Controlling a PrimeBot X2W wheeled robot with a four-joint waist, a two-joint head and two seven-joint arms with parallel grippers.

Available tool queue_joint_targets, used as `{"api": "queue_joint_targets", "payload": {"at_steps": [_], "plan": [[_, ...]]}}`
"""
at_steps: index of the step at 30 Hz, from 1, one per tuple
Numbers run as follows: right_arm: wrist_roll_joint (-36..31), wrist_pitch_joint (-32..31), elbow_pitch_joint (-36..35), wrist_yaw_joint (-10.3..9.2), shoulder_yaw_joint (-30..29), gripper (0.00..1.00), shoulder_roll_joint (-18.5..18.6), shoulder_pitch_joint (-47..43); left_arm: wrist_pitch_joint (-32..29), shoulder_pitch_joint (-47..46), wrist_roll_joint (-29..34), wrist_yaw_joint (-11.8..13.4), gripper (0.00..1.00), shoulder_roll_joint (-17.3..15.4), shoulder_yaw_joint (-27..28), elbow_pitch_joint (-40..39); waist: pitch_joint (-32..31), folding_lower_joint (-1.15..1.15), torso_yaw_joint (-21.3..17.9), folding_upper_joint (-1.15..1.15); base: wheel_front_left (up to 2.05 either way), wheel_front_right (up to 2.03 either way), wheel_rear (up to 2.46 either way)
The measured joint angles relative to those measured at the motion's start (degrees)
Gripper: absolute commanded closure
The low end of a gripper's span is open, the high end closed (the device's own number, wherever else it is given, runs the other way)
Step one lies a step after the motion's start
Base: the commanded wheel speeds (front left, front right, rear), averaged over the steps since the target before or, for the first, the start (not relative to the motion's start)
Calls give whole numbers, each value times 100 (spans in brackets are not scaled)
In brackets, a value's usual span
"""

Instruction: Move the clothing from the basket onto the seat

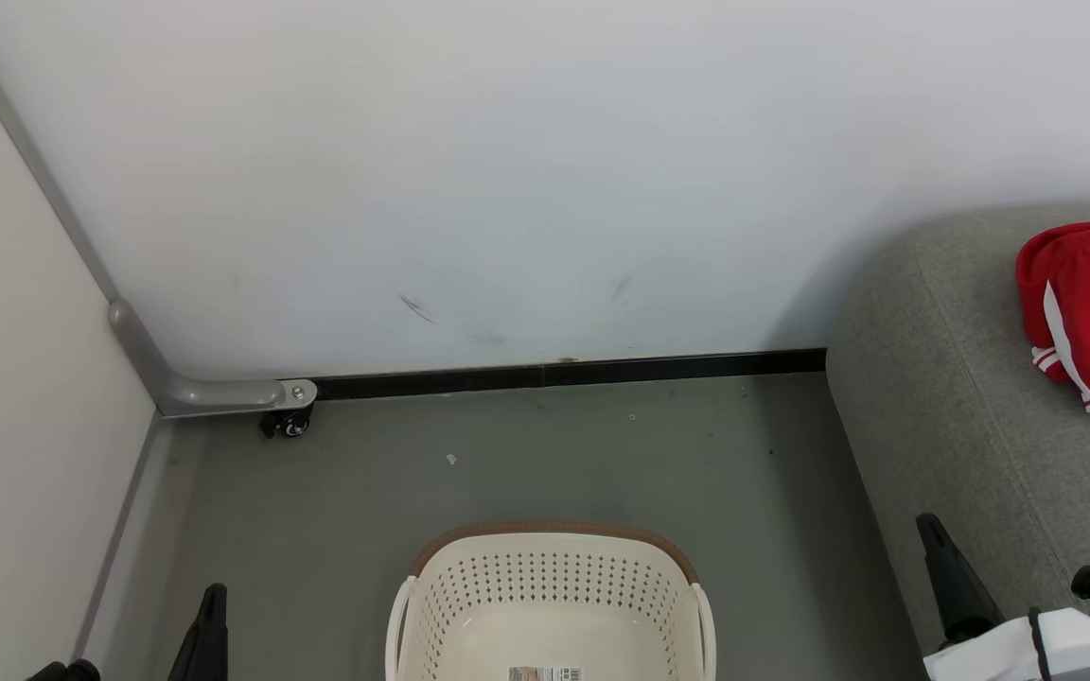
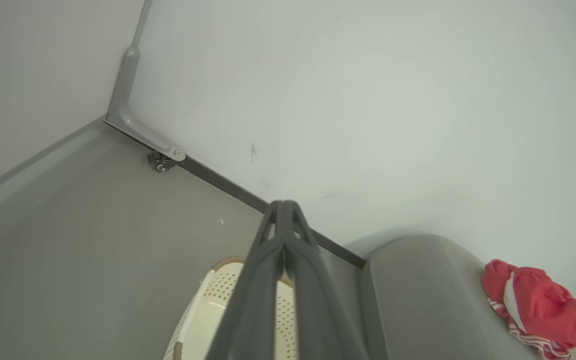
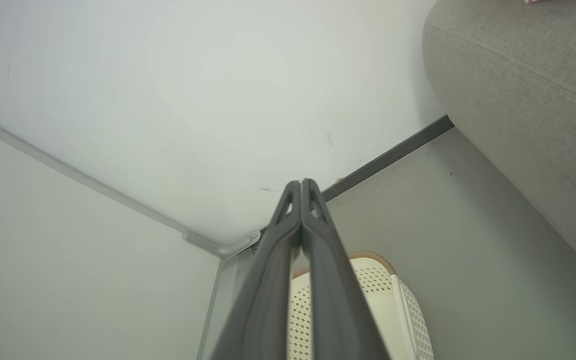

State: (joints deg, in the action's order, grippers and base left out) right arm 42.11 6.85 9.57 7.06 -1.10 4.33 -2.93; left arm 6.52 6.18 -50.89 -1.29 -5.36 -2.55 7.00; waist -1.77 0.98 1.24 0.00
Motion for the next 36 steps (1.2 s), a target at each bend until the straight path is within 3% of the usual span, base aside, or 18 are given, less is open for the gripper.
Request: {"api": "queue_joint_targets", "payload": {"at_steps": [7, 24, 36], "plan": [[625, -155, 45, 0, -45, 100, -3, 121, -155, -113, -488, -47, 100, 26, 55, 96, 0, -3, -14, 0, 0, 0, 0], [2104, -483, 238, 0, -186, 100, -22, 237, -469, -369, -1731, -246, 100, 102, 208, 345, 92, -80, -51, 0, 0, 0, 0], [3148, -703, 363, 0, -274, 100, -40, 359, -705, -561, -2597, -343, 100, 140, 318, 525, 145, -92, -77, 0, 0, 0, 0]]}}
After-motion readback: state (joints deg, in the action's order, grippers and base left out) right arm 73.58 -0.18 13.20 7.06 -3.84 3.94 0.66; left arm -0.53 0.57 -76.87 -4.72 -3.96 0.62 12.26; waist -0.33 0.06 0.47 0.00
